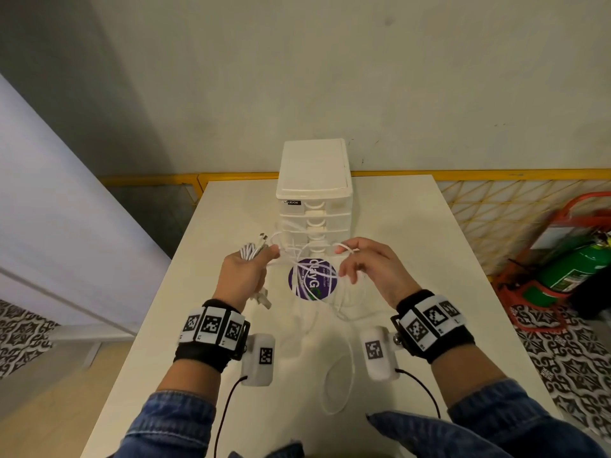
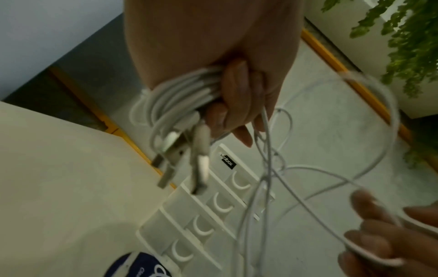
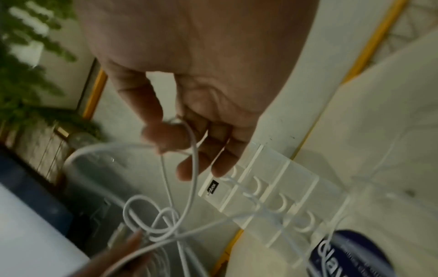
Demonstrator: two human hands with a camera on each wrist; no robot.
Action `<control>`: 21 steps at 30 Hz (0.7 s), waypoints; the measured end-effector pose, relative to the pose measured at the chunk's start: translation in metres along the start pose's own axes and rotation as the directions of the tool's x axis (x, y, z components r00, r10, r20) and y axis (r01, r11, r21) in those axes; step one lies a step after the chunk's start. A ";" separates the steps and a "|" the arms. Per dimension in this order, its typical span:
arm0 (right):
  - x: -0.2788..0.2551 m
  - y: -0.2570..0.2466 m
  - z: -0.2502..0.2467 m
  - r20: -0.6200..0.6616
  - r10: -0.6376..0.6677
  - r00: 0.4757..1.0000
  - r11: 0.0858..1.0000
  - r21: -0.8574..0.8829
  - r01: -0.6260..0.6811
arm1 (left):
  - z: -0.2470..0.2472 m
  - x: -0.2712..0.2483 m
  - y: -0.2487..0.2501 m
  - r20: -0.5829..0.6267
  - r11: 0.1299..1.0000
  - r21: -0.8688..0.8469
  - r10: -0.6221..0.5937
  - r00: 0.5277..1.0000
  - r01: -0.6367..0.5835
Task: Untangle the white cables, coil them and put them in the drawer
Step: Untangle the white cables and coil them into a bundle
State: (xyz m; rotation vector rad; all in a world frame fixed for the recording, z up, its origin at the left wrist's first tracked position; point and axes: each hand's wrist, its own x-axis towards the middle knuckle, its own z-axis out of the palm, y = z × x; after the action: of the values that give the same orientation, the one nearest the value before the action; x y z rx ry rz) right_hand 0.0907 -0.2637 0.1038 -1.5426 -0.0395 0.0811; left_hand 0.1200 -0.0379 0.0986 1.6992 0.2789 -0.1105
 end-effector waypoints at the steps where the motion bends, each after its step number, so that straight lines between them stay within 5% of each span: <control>1: 0.001 0.001 0.001 0.007 0.009 1.000 0.997 -0.074 -0.009 | 0.003 -0.001 0.000 0.022 1.000 -0.021 0.011 1.000 -0.010; 9: 0.011 0.021 0.009 -0.069 -0.105 0.992 0.897 -0.438 0.064 | 0.022 -0.008 0.003 0.120 0.999 -0.015 0.036 0.992 -0.035; 14: 0.009 0.022 0.021 0.022 -0.108 0.994 0.807 -0.581 0.100 | 0.025 -0.008 -0.001 0.085 0.999 -0.019 0.045 0.995 -0.044; 21: 0.009 0.024 0.012 -0.185 -0.202 0.962 0.711 -0.703 0.014 | 0.017 -0.004 -0.004 -0.031 1.000 -0.016 -0.008 0.999 0.008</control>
State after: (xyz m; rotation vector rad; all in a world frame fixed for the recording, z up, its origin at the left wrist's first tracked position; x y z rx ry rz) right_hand 0.0983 -0.2506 0.0796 -2.3055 0.0466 -0.2591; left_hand 0.1165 -0.0544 0.0934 1.6857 0.3092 -0.0878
